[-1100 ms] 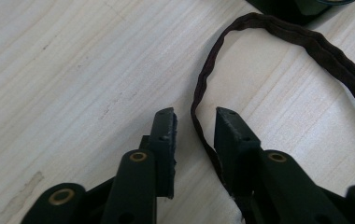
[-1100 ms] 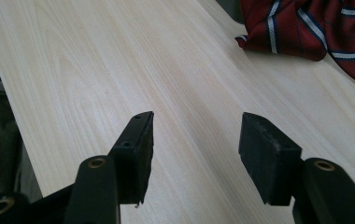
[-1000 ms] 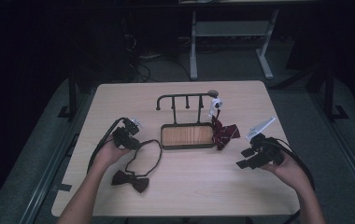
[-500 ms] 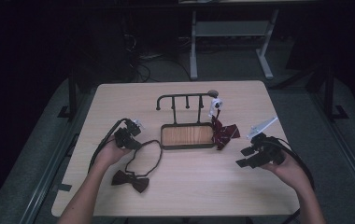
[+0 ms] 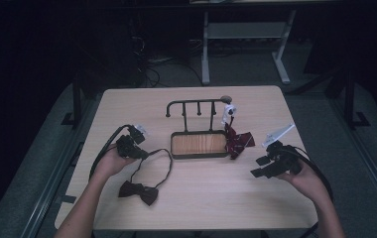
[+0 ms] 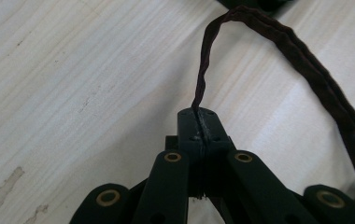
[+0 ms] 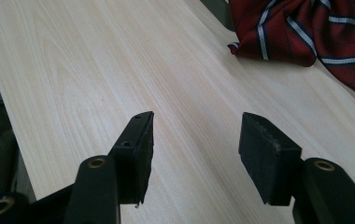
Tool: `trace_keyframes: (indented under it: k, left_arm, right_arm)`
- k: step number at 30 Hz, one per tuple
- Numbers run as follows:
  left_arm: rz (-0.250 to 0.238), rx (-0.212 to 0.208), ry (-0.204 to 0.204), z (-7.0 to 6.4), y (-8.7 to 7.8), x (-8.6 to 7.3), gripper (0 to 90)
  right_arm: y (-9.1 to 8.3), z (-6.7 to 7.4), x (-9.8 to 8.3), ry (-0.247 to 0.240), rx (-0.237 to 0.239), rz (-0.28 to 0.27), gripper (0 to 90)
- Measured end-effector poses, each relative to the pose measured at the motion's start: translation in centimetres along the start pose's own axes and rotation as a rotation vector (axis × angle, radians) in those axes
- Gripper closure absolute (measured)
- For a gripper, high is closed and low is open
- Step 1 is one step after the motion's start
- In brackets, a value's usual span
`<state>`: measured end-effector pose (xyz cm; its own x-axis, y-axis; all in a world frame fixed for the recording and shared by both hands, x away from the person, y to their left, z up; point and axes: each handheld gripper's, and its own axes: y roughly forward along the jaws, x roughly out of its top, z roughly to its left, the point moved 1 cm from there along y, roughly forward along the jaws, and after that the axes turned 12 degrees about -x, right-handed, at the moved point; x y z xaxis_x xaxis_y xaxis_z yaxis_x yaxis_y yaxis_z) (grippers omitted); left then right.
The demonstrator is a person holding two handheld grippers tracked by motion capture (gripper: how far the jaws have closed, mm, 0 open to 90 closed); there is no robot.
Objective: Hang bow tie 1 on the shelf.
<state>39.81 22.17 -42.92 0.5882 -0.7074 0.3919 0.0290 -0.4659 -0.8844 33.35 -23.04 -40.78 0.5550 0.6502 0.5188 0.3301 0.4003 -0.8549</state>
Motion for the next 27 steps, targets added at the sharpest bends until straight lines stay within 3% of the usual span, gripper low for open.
trace_keyframes:
  k: [8, 19, 27]
  left_arm:
    - [-0.002, -0.008, 0.035, -1.0, -1.2, 0.3, 89.7]
    - [0.005, -0.048, 0.064, -1.6, -2.0, 0.2, 89.7]
    - [-0.02, -0.037, 0.106, -2.4, -3.6, 0.5, 89.7]
  right_arm:
    - [0.1, -0.1, -0.1, 0.001, 0.002, 0.001, 44.9]
    - [-0.2, -0.4, -0.4, 0.016, -0.002, 0.002, 44.9]
    - [-0.5, -0.7, -0.4, 0.028, -0.006, -0.007, 45.2]
